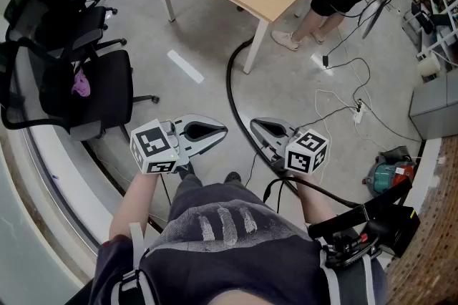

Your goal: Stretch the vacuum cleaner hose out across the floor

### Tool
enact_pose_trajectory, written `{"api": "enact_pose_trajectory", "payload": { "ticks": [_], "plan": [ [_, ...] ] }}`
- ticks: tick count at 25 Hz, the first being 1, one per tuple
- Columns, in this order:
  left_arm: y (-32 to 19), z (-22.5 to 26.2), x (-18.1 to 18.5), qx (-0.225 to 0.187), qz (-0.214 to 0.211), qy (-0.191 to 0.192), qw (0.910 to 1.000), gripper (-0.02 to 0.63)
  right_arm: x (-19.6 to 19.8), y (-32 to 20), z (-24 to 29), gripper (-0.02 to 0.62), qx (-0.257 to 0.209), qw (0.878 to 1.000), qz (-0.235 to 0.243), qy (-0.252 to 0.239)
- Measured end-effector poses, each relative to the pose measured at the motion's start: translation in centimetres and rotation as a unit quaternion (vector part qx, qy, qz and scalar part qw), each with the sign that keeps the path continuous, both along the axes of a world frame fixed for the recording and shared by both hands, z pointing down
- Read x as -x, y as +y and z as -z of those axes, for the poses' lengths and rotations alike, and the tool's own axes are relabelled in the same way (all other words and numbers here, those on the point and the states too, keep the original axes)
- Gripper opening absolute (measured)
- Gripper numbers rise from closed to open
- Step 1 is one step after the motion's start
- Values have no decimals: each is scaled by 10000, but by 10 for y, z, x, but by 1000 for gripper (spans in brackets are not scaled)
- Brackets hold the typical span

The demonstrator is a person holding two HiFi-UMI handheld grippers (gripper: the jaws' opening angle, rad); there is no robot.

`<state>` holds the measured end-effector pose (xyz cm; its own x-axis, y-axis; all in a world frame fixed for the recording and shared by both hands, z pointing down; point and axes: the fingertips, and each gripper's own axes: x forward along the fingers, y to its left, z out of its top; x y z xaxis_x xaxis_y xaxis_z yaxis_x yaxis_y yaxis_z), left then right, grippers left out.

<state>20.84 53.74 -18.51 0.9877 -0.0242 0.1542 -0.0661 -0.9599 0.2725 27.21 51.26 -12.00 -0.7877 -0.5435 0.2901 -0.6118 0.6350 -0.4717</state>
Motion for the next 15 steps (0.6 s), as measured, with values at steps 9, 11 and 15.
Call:
{"api": "enact_pose_trajectory", "payload": {
  "ticks": [9, 11, 15],
  "plan": [
    [-40, 18, 56, -278, 784, 307, 9961, 6, 38, -15, 37, 5, -428, 9990, -149, -42],
    [-47, 23, 65, -354, 944, 340, 9943, 6, 44, -14, 50, 5, -591, 9982, -113, -47],
    [-69, 22, 79, 25, 1687, 432, 9847, 6, 39, -10, 55, 5, -634, 9977, -159, -172]
  ]
}}
